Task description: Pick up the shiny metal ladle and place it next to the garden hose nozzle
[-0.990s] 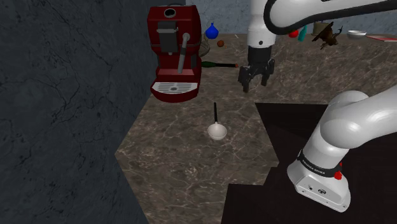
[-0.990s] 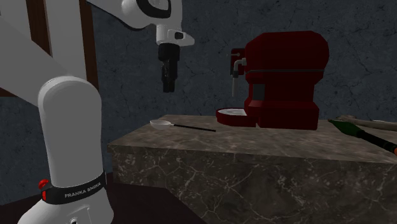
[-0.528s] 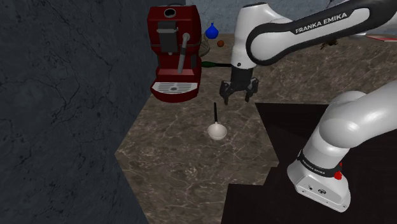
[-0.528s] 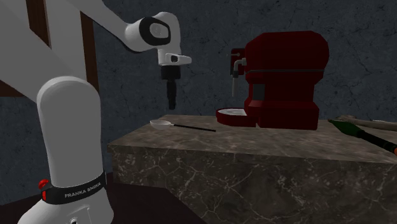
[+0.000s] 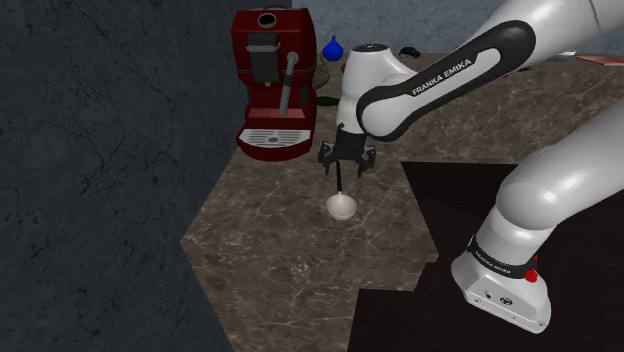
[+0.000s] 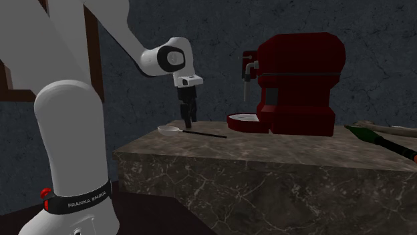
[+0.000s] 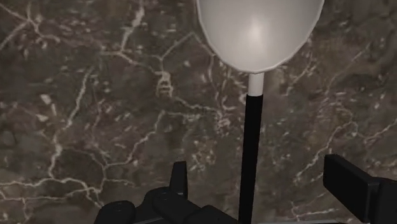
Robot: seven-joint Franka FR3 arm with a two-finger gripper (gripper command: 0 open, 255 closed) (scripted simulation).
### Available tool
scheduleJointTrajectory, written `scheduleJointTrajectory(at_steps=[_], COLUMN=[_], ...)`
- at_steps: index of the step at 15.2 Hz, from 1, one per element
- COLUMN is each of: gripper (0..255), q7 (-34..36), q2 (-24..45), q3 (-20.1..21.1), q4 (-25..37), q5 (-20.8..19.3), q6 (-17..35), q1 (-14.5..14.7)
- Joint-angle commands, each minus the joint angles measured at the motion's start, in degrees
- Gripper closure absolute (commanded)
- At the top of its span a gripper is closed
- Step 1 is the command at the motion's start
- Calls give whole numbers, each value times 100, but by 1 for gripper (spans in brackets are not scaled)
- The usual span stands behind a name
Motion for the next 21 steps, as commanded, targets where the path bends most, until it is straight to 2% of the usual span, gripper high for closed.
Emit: scheduleJointTrajectory(at_steps=[1, 7, 14, 15, 21], gripper=[0, 0, 0, 255, 255], q7=[170, 296, 296, 296, 308], q2=[204, 654, 653, 653, 661], q3=[114, 257, 256, 256, 266], q4=[-19, -136, -136, -136, -135], q5=[-40, -197, -197, -197, -200], q6=[265, 821, 819, 819, 826], q1=[-59, -190, -189, -189, -188])
